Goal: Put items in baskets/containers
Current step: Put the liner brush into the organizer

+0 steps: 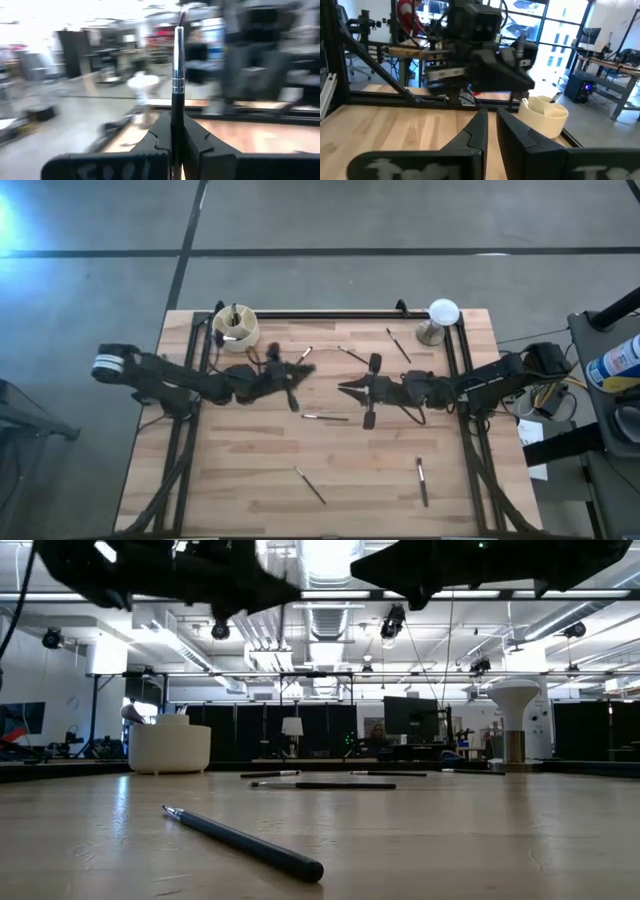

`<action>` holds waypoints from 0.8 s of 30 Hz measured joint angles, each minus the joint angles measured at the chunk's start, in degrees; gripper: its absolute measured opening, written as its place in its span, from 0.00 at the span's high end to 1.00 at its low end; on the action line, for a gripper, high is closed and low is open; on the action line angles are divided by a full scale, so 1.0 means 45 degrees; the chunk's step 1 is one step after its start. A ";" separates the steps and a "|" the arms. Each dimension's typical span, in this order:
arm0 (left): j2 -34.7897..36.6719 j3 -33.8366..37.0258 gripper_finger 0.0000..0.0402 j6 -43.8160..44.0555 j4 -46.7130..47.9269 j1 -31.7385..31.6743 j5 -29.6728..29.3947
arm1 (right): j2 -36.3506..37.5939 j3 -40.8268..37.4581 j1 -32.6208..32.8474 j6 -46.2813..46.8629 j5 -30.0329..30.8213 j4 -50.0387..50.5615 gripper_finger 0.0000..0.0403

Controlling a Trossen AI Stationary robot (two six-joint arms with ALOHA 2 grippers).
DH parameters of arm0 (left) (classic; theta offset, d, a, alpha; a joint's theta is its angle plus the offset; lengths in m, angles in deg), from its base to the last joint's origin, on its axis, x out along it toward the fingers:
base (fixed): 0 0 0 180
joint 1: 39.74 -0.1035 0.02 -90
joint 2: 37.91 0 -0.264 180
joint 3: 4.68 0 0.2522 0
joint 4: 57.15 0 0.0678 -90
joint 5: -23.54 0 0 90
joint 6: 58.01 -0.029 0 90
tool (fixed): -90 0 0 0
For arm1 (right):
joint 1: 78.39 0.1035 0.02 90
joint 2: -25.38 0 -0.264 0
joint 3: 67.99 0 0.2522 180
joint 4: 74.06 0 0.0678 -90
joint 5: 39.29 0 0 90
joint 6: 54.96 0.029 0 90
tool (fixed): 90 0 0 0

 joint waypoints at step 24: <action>0.2599 0.5825 0.97 0.0975 -0.4320 -0.8223 -0.1681 | 0.0549 -0.0775 0.0002 -0.0741 -0.0006 -0.0164 0.89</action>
